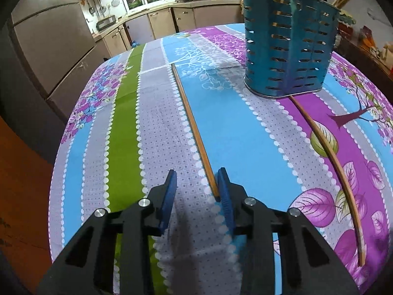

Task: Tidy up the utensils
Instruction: 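Return both grippers to the table and grasp the last chopsticks, then lift the chopsticks with both grippers and carry them above the holder, then lower the left gripper's chopstick into the holder and open while the right gripper does likewise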

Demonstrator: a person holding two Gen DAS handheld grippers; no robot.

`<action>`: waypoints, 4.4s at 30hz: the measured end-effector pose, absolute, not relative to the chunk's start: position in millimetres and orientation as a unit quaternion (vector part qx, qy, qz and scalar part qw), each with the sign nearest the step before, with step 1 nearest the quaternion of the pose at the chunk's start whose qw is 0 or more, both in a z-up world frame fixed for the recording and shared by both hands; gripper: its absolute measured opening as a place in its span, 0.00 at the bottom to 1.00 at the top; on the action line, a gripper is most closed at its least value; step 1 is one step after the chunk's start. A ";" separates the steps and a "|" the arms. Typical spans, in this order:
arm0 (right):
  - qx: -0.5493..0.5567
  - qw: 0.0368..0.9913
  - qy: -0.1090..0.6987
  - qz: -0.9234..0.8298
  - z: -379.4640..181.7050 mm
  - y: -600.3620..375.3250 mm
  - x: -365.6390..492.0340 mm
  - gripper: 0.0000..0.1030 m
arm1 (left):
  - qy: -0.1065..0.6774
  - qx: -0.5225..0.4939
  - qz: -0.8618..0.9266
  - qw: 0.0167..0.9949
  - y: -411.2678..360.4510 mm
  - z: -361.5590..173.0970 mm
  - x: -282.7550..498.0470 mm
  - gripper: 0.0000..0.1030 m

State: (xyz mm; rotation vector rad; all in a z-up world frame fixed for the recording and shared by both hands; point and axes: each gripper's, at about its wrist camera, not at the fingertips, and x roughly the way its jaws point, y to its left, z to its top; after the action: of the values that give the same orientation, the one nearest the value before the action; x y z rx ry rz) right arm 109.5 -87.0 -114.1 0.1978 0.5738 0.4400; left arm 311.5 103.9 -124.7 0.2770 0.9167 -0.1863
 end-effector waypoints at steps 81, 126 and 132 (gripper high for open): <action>0.007 0.984 0.062 0.165 9.6 -170.6 9.9 0.07 | 0.088 0.077 -0.223 0.968 62.0 13.5 67.1 0.03; 0.027 0.978 -0.006 0.208 235.7 -183.6 232.5 0.07 | 0.029 0.084 -0.209 0.974 21.0 213.3 212.5 0.03; 0.023 0.979 -0.002 0.201 244.3 -175.2 275.5 0.07 | 0.036 0.075 -0.201 0.976 14.9 218.7 251.1 0.03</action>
State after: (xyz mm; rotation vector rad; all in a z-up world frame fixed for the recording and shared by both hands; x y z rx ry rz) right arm 275.5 -175.2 244.3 0.0469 -0.0037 0.4050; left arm 251.1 14.9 218.7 0.1518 0.0723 -0.4052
